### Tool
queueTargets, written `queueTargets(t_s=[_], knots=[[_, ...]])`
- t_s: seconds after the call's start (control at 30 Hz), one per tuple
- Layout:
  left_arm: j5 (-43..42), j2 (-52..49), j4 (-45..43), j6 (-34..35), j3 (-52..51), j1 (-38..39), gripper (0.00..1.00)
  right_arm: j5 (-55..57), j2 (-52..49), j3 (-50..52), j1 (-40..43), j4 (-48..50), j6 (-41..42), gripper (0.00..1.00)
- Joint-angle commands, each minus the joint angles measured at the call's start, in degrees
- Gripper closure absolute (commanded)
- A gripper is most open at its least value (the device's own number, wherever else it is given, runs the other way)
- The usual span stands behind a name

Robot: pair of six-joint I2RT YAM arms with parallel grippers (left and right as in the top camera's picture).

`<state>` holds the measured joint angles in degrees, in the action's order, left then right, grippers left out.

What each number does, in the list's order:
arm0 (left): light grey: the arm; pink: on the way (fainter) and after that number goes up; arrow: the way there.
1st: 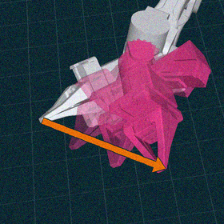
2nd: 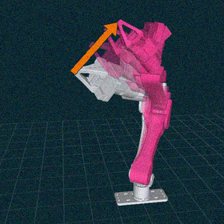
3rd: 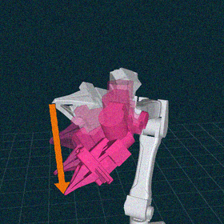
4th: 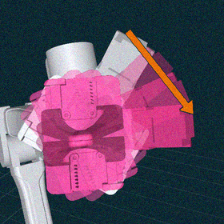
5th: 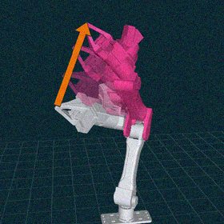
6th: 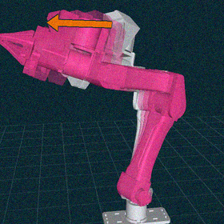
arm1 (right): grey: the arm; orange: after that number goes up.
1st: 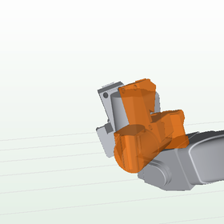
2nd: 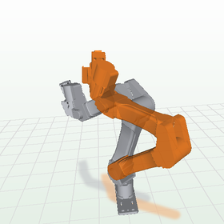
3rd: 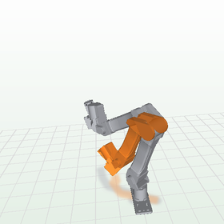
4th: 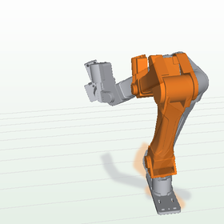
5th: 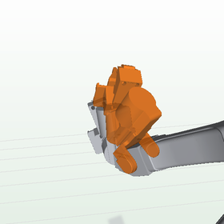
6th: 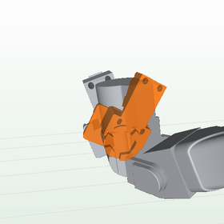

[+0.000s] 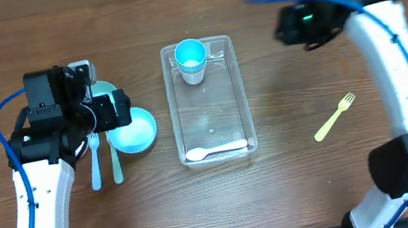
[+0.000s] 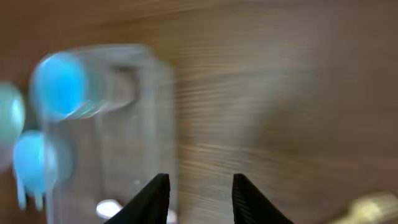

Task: Pack container
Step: 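Lay the spoon and fork in the container's near end and release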

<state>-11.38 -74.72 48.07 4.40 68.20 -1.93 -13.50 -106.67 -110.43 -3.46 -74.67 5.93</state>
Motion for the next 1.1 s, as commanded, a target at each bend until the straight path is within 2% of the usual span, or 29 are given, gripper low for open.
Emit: queueTargets(t_s=[0.0,0.07,0.1,0.27,0.5,0.73,0.77,0.87,0.93,1.07], knots=[[-0.66,-0.24,-0.09,0.96,1.18,-0.28,0.00,1.09,0.87,4.68,10.14,-0.96,8.15,0.67],[-0.52,-0.24,-0.09,0.96,1.18,-0.28,0.00,4.09,0.87,8.66,14.84,-0.70,10.12,0.65],[-0.50,-0.24,-0.07,0.94,1.18,-0.28,0.00,6.49,0.87,11.19,16.72,-0.52,10.93,0.61],[-0.48,-0.24,-0.07,0.96,1.18,-0.28,0.00,9.70,0.87,21.51,18.69,3.08,12.33,0.55],[-0.50,-0.24,-0.09,0.96,1.18,-0.28,0.00,9.73,0.87,38.62,18.49,14.62,16.65,0.55],[-0.50,-0.26,-0.07,0.96,1.18,-0.28,0.00,6.95,0.87,47.30,18.25,23.69,16.72,0.55],[-0.48,-0.26,-0.07,0.96,1.18,-0.28,0.00,6.97,0.87,48.09,18.08,24.85,16.85,0.56],[-0.48,-0.26,-0.07,0.96,1.18,-0.28,0.00,7.02,0.87,49.29,17.18,27.04,16.85,0.71],[-0.48,-0.26,-0.07,0.96,1.18,-0.28,0.00,8.79,0.90,49.29,15.65,26.99,16.85,0.94],[-0.50,-0.26,-0.09,0.96,1.18,-0.28,0.00,13.25,0.94,48.74,13.20,26.08,16.85,0.96]])
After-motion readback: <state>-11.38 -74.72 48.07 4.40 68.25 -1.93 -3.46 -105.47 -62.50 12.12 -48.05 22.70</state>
